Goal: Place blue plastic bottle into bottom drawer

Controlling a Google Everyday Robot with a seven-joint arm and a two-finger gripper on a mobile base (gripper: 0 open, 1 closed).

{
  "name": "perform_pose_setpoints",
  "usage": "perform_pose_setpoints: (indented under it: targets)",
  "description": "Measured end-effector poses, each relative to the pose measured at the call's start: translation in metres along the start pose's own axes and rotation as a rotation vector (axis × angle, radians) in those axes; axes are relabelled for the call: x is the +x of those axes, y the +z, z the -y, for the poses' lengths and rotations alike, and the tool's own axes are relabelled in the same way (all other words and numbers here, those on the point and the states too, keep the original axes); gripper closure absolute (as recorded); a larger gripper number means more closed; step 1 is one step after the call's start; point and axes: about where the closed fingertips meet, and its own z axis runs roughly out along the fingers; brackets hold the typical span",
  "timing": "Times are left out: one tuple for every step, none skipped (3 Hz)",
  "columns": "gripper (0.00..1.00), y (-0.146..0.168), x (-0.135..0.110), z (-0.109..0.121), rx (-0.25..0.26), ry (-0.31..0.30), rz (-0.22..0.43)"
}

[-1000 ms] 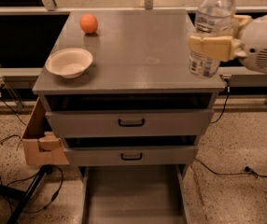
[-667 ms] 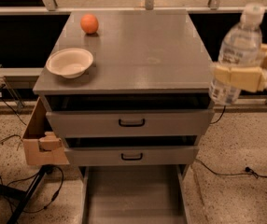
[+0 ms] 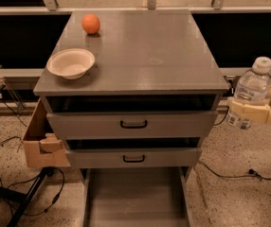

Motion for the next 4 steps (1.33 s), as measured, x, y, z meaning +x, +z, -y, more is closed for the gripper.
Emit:
perform_pose_setpoints:
  targets:
    - [1.00, 0.003, 0.064, 0.014, 0.071, 0.024, 0.005]
    - [1.00, 0.001, 0.127, 0.006, 0.124, 0.078, 0.012]
    - [1.00, 0.005, 0.181, -0.010, 0.152, 0.153, 0.015]
    - [1.00, 0.005, 0.181, -0.010, 0.152, 0.153, 0.015]
